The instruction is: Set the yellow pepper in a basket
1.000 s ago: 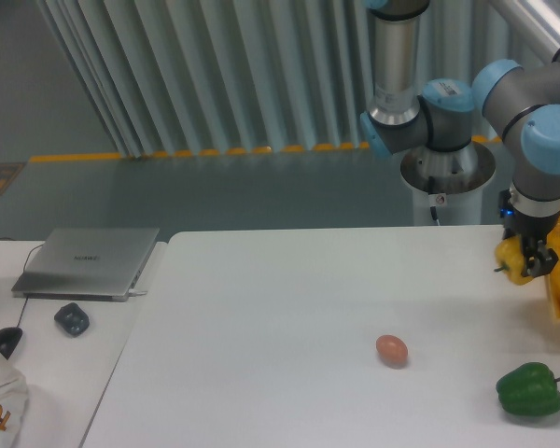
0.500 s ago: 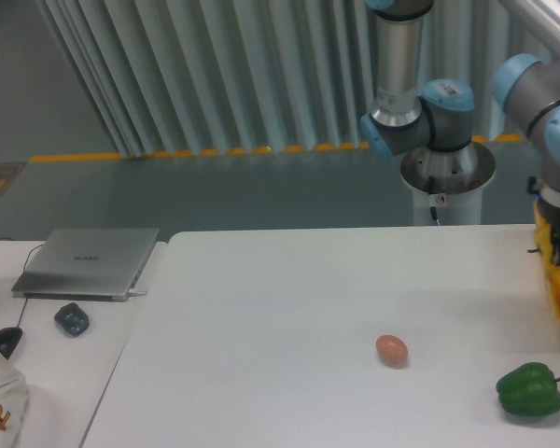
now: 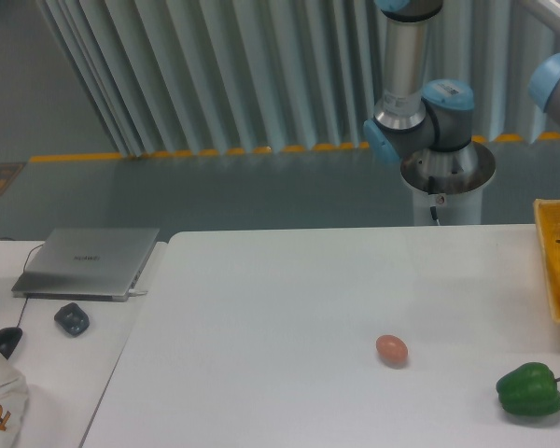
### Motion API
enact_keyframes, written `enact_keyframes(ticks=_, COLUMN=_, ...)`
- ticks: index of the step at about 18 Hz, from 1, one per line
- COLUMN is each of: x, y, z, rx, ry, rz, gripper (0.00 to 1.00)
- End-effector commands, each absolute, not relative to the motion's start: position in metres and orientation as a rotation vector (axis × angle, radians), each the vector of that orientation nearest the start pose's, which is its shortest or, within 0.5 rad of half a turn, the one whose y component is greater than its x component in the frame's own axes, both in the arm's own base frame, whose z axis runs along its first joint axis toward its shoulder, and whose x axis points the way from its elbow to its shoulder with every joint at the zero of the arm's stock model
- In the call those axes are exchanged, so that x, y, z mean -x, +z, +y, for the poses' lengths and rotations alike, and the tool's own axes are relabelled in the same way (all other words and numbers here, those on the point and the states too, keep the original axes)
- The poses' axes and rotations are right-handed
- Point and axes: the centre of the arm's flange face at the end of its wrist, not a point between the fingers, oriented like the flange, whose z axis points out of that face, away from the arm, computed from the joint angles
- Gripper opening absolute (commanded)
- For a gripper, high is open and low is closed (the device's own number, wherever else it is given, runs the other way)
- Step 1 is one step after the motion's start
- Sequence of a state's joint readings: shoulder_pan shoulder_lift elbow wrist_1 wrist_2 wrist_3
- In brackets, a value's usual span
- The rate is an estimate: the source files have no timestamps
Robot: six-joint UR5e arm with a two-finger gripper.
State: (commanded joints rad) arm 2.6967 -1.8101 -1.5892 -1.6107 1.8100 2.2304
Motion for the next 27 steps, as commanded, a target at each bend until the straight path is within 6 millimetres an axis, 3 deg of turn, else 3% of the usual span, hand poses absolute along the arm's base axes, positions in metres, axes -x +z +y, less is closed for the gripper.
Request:
enact_keyframes(ticks=2, x=0.447, y=0.351, z=0.335, rx=2.785, ry=-0.544, rz=1.776, gripper=0.73)
enact_keyframes(ticks=4, x=0.448, y=0.348, z=0.336, rx=2.780, ry=-0.556, rz=1.778, gripper=0.95)
enact_keyframes(ticks=5, x=0.447, y=0.347, z=0.335, rx=2.782, ry=-0.561, rz=1.774, gripper=0.99)
enact_keyframes(ticks=13, x=0.452, y=0.352, z=0.333, rx=2.789, ry=-0.526, rz=1.752, gripper=1.00)
enact_keyframes(ticks=17, x=0.455, y=0.359, z=0.351, rx=2.732, ry=-0.338, rz=1.668, gripper=1.00)
enact_keyframes(ticks=19, x=0.455, y=0.356, z=0.354, rx=2.717, ry=-0.334, rz=1.652, gripper=1.00)
enact_keyframes(ticks=21, x=0.463, y=0.366, z=0.362, rx=2.750, ry=-0.207, rz=1.543, gripper=1.00)
enact_keyframes(ticks=27, x=0.455, y=0.376, z=0.379, rx=2.827, ry=-0.157, rz=1.331, gripper=1.00)
